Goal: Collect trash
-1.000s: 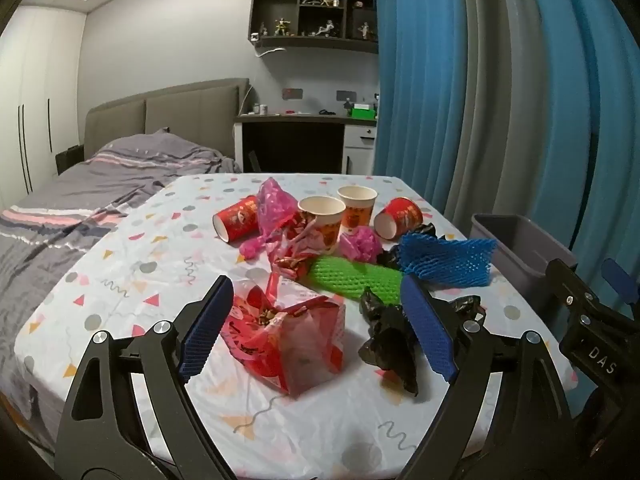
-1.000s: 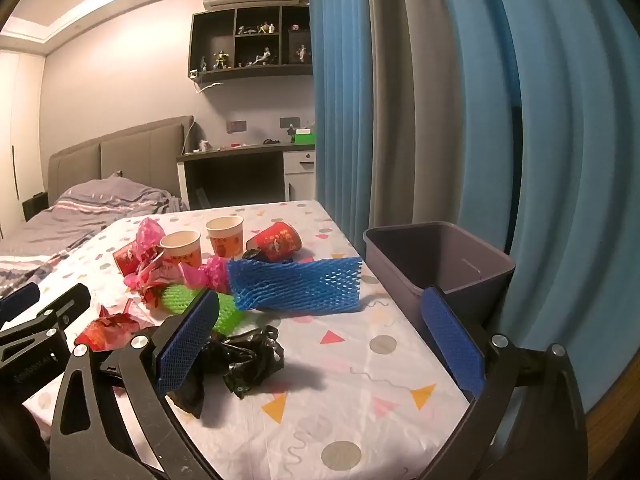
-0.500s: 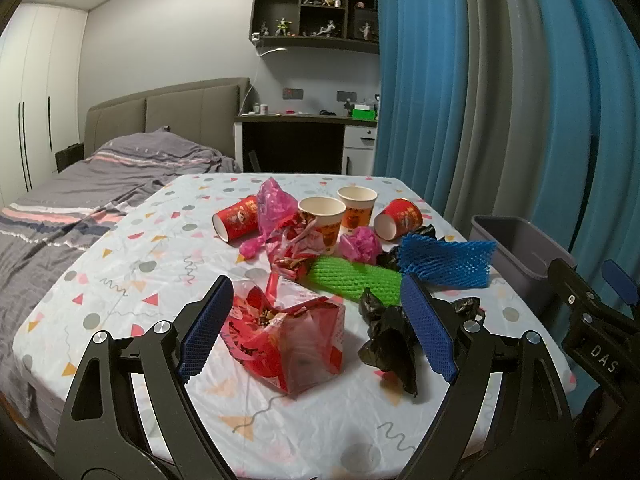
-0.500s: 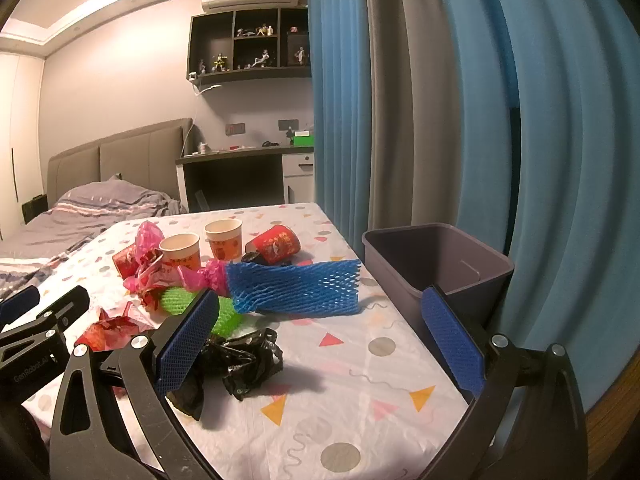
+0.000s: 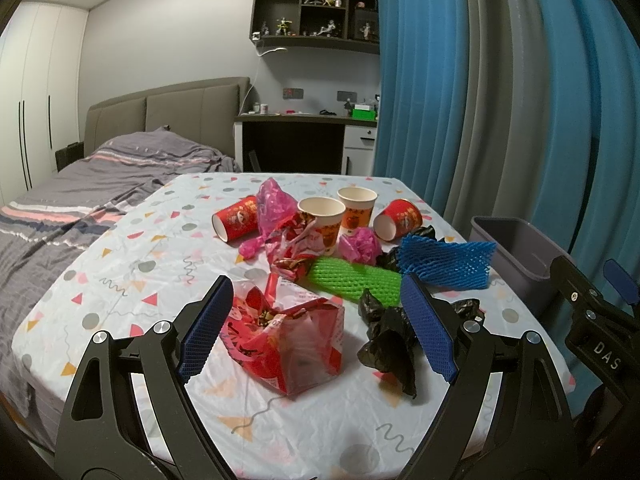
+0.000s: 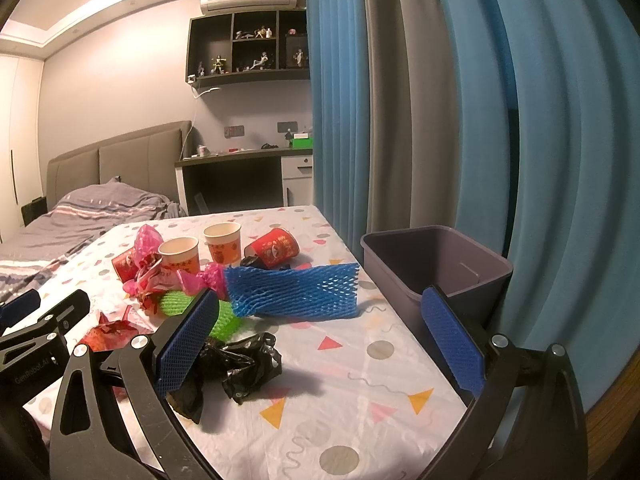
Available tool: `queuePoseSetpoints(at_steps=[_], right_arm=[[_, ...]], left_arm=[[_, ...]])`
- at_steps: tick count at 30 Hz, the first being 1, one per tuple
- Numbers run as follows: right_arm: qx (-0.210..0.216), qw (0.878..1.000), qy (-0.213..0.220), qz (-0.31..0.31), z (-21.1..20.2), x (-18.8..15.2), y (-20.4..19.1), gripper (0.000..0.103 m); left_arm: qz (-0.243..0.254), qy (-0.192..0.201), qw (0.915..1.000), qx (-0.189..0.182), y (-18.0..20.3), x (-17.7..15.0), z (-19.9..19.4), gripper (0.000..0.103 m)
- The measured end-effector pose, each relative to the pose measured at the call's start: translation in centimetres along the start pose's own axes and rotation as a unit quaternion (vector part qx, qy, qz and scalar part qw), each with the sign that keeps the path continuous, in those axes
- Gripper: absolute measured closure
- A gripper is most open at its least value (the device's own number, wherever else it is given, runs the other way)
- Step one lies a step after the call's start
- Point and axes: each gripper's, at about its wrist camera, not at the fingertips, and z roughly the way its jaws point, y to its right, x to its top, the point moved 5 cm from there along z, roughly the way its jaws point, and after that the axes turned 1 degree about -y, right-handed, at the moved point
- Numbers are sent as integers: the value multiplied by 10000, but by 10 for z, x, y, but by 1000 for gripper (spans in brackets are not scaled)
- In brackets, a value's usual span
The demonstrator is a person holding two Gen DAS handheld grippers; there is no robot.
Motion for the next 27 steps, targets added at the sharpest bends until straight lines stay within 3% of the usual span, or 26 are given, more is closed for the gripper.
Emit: queuePoseSetpoints(at_steps=[27], right_arm=[[-7,10000,32,12,0,1,0,5]], left_arm=[[-17,-13,10000,-3,-1,0,-1,19]])
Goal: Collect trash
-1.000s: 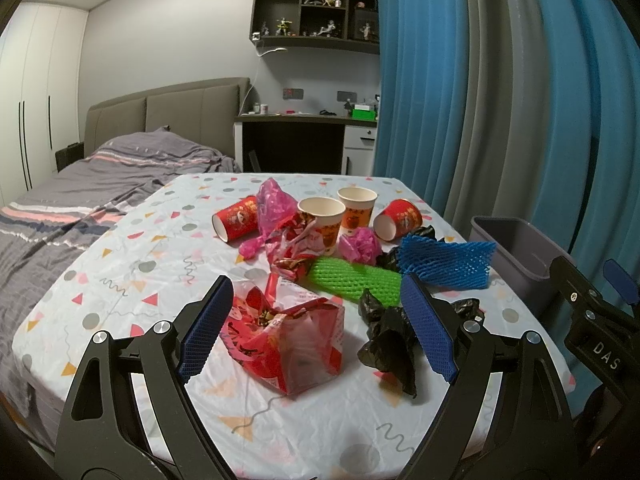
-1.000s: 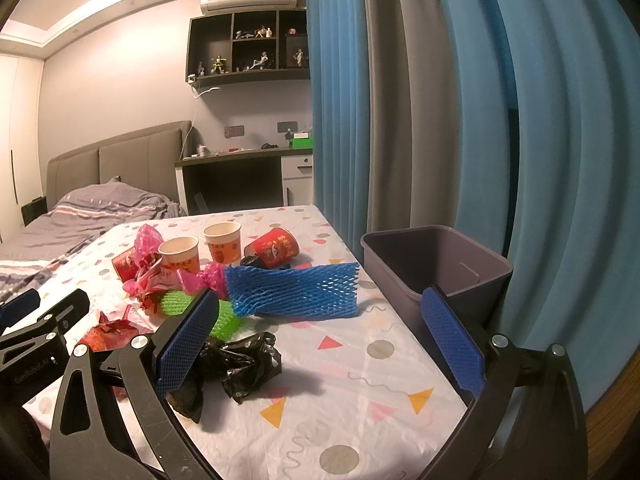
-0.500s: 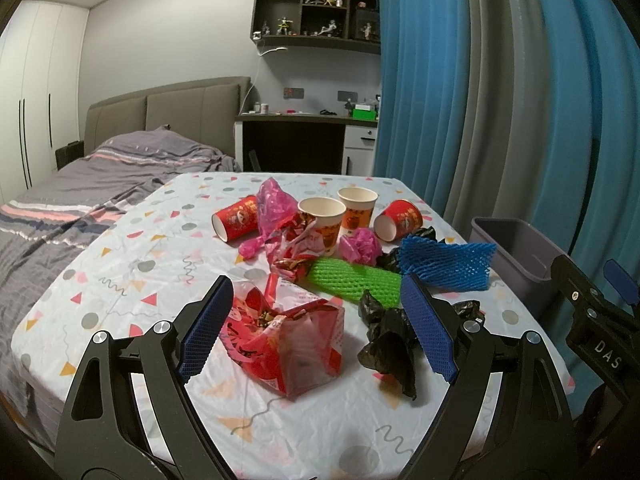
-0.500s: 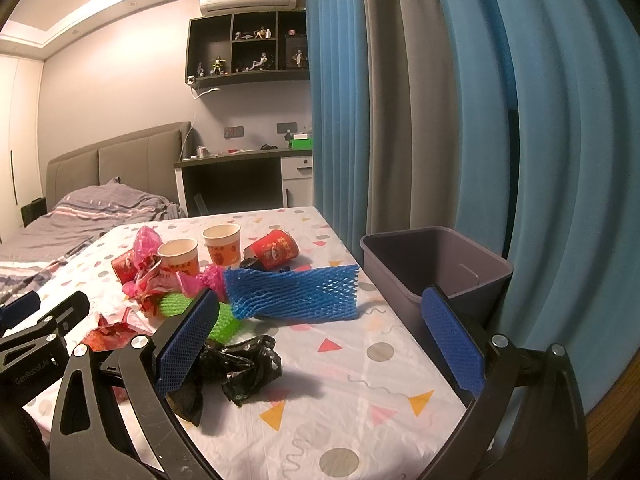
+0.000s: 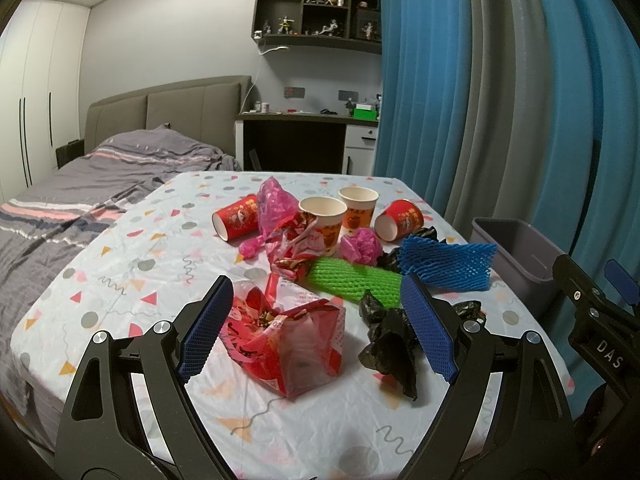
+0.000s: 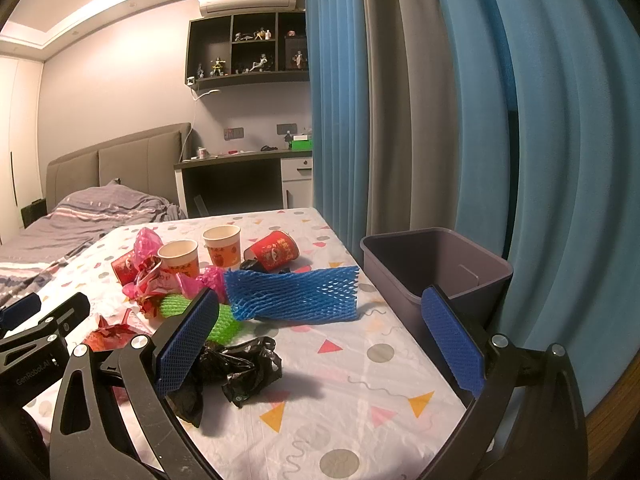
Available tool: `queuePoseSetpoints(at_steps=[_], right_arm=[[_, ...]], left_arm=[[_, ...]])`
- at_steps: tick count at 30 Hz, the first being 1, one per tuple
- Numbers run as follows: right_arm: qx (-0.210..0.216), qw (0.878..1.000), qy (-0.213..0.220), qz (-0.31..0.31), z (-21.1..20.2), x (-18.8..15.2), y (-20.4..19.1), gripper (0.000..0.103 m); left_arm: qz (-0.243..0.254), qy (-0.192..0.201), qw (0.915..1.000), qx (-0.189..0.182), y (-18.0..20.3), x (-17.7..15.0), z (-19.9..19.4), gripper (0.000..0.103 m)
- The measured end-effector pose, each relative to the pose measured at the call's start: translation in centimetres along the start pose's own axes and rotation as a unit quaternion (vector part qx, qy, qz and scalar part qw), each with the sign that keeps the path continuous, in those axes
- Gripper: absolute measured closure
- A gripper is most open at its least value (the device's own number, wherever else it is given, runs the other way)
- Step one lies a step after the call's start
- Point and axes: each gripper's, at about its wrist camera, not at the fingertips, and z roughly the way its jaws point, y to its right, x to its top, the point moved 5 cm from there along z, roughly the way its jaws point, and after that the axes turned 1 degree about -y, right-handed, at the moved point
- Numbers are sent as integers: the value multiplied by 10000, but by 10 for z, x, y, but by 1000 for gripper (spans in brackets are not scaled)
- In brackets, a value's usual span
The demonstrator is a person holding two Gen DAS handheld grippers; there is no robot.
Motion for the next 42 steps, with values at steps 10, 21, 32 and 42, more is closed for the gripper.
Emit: queuePoseSetpoints(at_steps=[10,21,32,42], right_arm=[[15,10000,0,10,0,0,0,5],[25,10000,20,-10,0,0,-1,5],[25,10000,39,-10,1,2,-2,5],[74,10000,52,-25,3,1,-4,5]], left_arm=[[-8,2,10000,-5,-1,0,0,19],[-20,-10,10000,-7,-1,-1,3,19],[-33,-22,10000,-9,-3,-3,4,19],[-58,-32,10000,-41,-5,-6,5,19]])
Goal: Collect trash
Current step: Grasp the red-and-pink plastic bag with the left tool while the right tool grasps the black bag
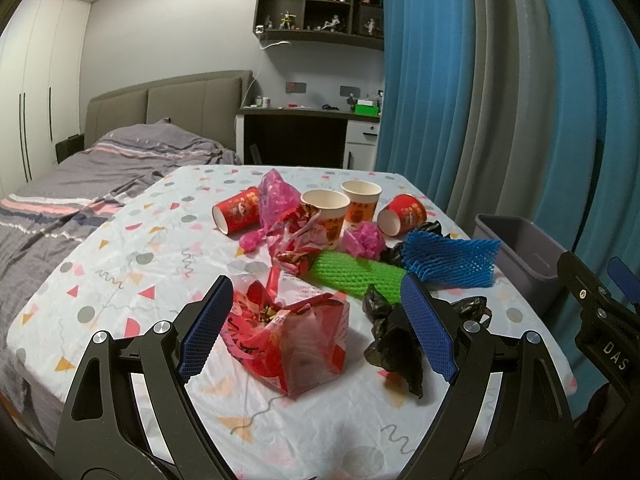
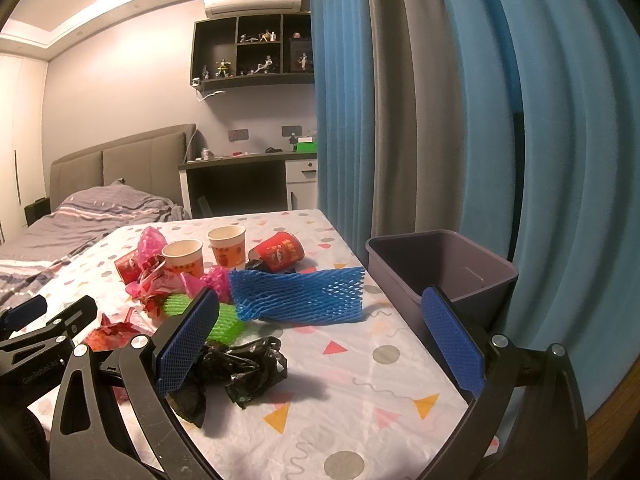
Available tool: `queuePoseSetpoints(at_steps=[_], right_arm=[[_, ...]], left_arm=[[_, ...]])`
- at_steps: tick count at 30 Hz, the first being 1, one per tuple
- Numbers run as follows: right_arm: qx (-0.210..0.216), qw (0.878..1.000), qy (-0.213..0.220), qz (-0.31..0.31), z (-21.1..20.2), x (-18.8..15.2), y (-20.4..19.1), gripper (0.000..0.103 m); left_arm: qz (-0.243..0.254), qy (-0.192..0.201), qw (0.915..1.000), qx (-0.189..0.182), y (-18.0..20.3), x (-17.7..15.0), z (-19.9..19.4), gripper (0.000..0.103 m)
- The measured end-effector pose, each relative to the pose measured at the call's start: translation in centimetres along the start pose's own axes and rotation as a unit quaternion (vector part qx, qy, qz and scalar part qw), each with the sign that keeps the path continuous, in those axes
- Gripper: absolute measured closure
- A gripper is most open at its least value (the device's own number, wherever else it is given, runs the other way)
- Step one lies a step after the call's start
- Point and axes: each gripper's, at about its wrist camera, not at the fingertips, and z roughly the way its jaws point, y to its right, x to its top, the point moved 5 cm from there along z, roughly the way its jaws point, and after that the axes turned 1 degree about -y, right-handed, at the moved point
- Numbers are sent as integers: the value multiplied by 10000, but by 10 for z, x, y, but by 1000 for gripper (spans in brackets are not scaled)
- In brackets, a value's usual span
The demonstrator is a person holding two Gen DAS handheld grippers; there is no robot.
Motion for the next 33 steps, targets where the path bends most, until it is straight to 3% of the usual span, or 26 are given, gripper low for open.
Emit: queuePoseSetpoints(at_steps=[6,12,16,20,27,30,32,33], right_arm=[[180,9998,-19,-21,5,-8,-8,6],[449,9988,-165,-108,14,-22,-21,12],[860,9955,-316,-249,18,-37,-44,24],[1277,9897,-499,-414,23,-52,-68,30],[1738,9782,-942,-644,41,-75,-104,44],[1795,9752,-1098,-691,49,-82,-111,59],[1792,9738,-1194,-728,54,-85,-113,78],[1787,9734,-1223,-749,55,-86,-113,83]], left_arm=[[-79,18,9999,-84,-10,-8,7,19],[-190,31,9998,-21,-31,-15,9,19],[-253,160,9995,100,-46,-14,7,19],[-285,212,9992,170,-57,-15,8,19],[-247,150,9996,-36,-63,-24,13,21],[-275,86,9995,-158,-65,-28,16,22],[-282,27,9994,-219,-64,-30,19,23],[-282,2,9993,-246,-64,-32,21,24]])
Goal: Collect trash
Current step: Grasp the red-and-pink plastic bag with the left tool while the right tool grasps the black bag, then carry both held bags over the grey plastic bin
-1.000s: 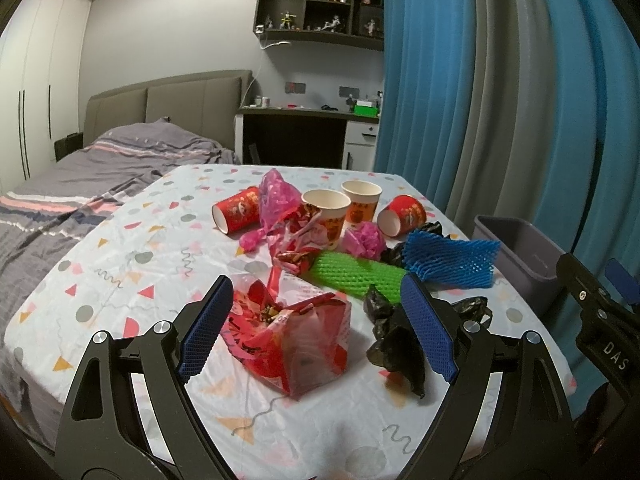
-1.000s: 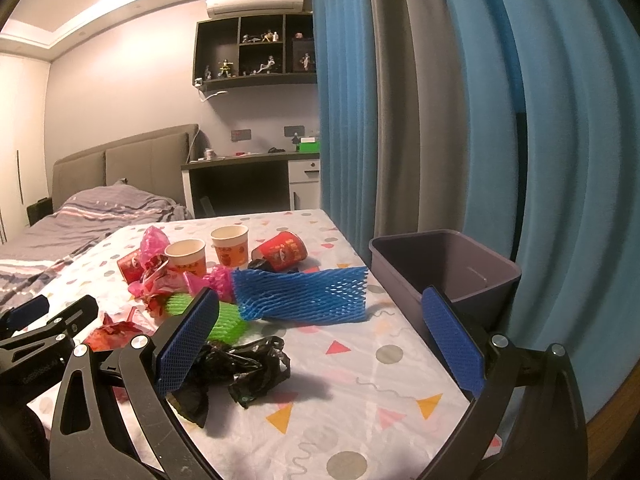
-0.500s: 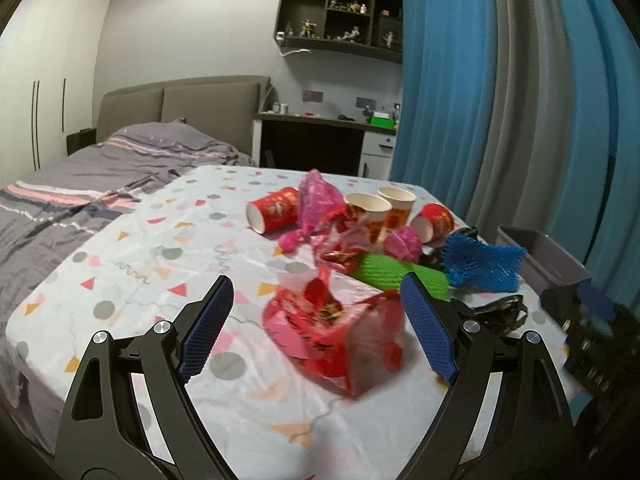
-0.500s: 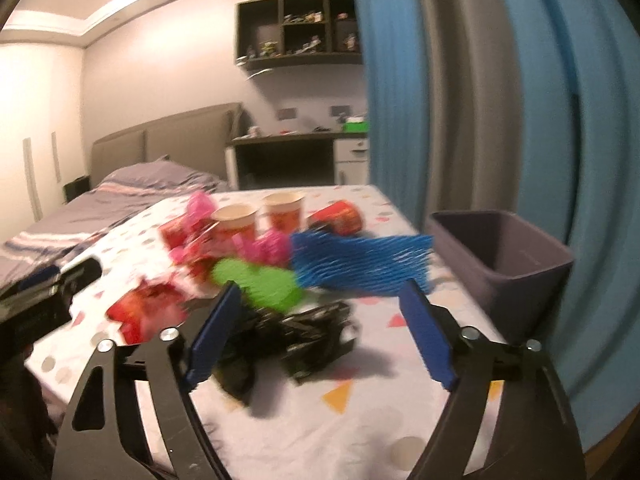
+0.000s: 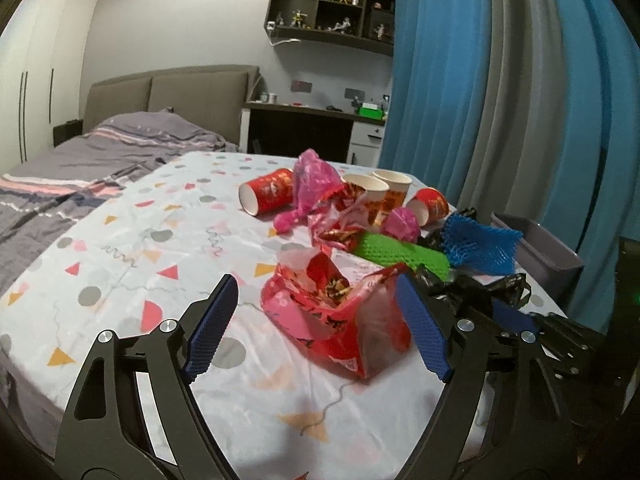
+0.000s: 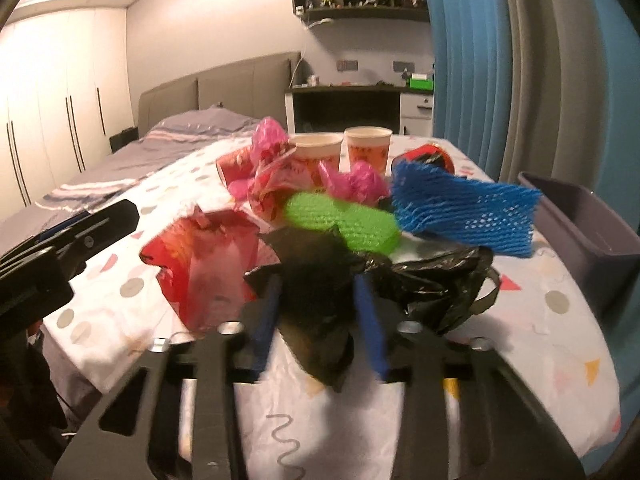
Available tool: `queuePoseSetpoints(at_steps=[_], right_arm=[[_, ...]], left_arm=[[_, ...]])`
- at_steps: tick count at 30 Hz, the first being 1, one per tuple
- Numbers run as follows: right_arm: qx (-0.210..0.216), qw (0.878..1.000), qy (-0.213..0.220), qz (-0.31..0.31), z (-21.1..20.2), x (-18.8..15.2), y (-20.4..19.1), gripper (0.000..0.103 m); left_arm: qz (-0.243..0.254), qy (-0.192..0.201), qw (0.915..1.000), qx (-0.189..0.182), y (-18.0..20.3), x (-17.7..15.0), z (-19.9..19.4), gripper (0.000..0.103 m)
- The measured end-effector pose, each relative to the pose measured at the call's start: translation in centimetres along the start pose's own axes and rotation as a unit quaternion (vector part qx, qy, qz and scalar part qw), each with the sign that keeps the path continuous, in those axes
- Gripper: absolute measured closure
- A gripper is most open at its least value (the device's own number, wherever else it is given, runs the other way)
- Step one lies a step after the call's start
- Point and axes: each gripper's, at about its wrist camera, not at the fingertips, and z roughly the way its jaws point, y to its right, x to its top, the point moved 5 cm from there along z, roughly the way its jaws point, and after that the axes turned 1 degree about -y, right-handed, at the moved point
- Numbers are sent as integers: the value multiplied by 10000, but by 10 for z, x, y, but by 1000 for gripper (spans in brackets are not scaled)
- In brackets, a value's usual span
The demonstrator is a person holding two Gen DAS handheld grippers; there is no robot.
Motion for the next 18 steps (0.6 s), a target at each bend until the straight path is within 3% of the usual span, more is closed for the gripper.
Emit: queuePoseSetpoints(at_steps=[6,12,16,18], right_arm=[[-122,9999,103,-33,-3,1,8,98],[-157,9995,290,-14,-15,6,16,102],[-175,9990,415,-6,-22,12,20,102],[-188,9987,475,23,-27,15,22,102]], left_arm=[[-18,-279,9995,-147,2,-9,18,32],[-41,-680,9971,-325,5,-18,37,57],[-88,-842,9955,-426,5,-20,43,84],[-77,-845,9955,-423,6,-20,44,92]])
